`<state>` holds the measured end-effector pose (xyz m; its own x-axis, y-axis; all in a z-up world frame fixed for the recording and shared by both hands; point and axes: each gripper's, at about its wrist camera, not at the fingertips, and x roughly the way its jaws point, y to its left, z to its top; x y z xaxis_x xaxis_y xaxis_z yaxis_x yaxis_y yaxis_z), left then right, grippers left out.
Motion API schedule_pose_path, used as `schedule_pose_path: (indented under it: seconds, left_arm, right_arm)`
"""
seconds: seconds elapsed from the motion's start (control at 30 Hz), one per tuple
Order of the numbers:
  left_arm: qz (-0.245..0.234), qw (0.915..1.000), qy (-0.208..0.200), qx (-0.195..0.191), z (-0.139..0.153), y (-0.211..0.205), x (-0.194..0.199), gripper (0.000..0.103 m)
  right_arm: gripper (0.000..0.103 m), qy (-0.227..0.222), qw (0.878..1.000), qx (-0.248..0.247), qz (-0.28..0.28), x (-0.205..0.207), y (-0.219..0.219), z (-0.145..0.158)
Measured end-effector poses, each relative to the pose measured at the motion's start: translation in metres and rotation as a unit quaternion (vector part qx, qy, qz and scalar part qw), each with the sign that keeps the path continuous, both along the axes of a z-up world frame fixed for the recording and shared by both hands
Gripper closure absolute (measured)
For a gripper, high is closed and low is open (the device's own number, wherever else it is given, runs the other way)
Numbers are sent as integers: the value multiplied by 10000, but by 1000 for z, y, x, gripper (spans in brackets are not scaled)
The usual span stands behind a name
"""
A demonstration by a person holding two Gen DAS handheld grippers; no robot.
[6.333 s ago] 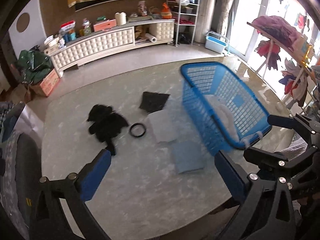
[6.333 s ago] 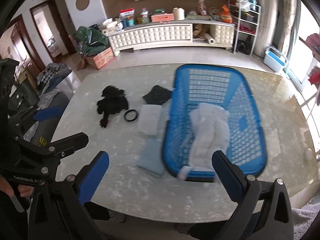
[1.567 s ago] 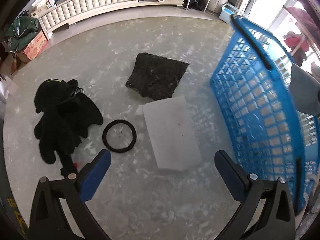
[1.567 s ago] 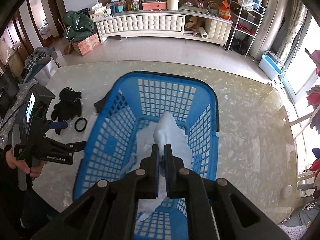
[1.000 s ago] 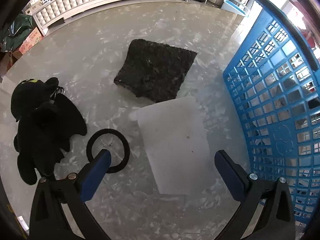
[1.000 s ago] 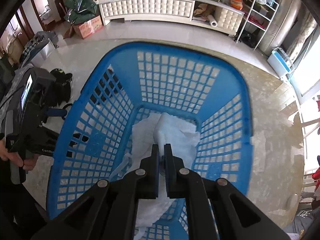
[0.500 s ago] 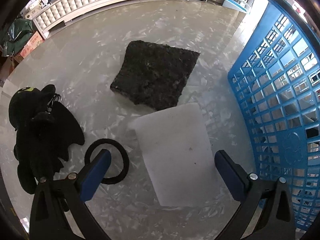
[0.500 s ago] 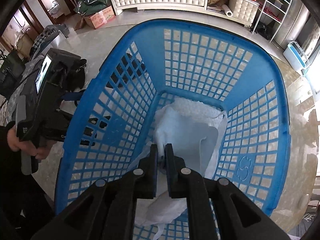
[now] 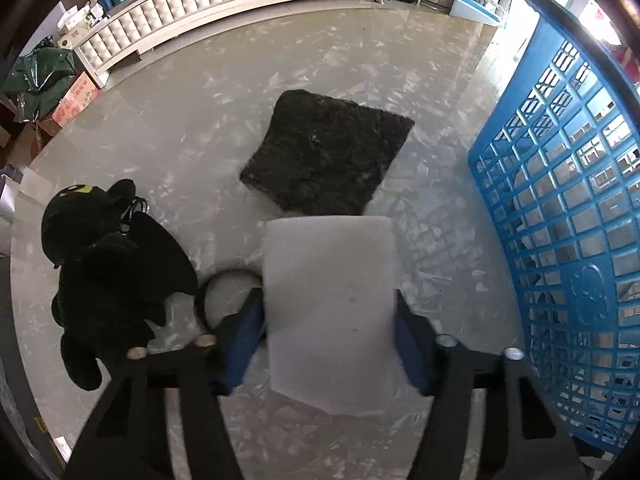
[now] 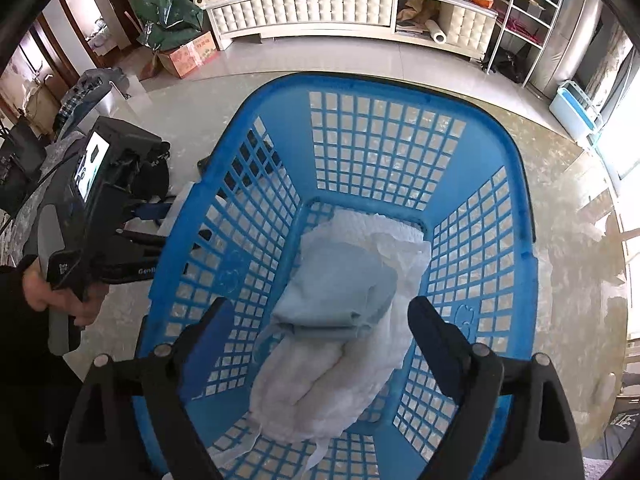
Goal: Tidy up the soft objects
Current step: 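Open the right gripper over the basket while the left gripper grasps the white pad, then carry the white pad with the left gripper over the blue basket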
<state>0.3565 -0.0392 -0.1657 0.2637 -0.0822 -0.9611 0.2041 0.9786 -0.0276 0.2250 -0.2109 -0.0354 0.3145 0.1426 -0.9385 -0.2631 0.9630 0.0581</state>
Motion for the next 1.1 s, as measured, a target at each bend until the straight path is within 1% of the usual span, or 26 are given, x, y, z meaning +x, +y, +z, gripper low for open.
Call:
schedule_pose_path:
  seconds: [0.1,0.2,0.37,0.5,0.53,0.67,0.8,0.83,1.0,1.03,1.1]
  left_arm:
    - [-13,10000,-14,-47,3,1,-1,50]
    - [-38,9999,-36,-135,7,6,-9,50]
    - [-120,9995,-144,-266,25,11,-23,50]
    - [-130,9986,-260,-445,46,15,-39,50]
    - [-135,9984,-283,-463,53,22,-44,50]
    - [-185,9977,-464,-458,78,23,-65,50]
    - [-219,9964,-660,-475,103,22,-77,50]
    - [-231,9961,-688,-492,105,24,-77,50]
    - [-385,9935,-918,-544,136,15,-99,50]
    - [-413,9932,-942,-552,136,13,-99,50]
    - [-502,9920,-1006,-578,146,7,-106,50]
  right_arm:
    - [12,19,10000,-75,-46,-4,-2,1]
    - [10,-5,9998,-97,-151,-10,-4,3]
    - [5,-104,9994,-131,-295,-23,-8,15]
    - [4,-186,9989,-179,-388,-36,-11,24]
    - [4,-202,9987,-199,-421,-39,-12,26]
    - [4,-263,9977,-282,-551,-53,-18,35]
    - [3,-310,9968,-304,-672,-61,-25,39]
    - [3,-341,9965,-308,-696,-64,-27,42]
    - [1,-435,9954,-302,-804,-74,-35,45]
    - [1,-431,9951,-293,-838,-76,-37,45]
    - [1,-445,9946,-303,-891,-79,-40,42]
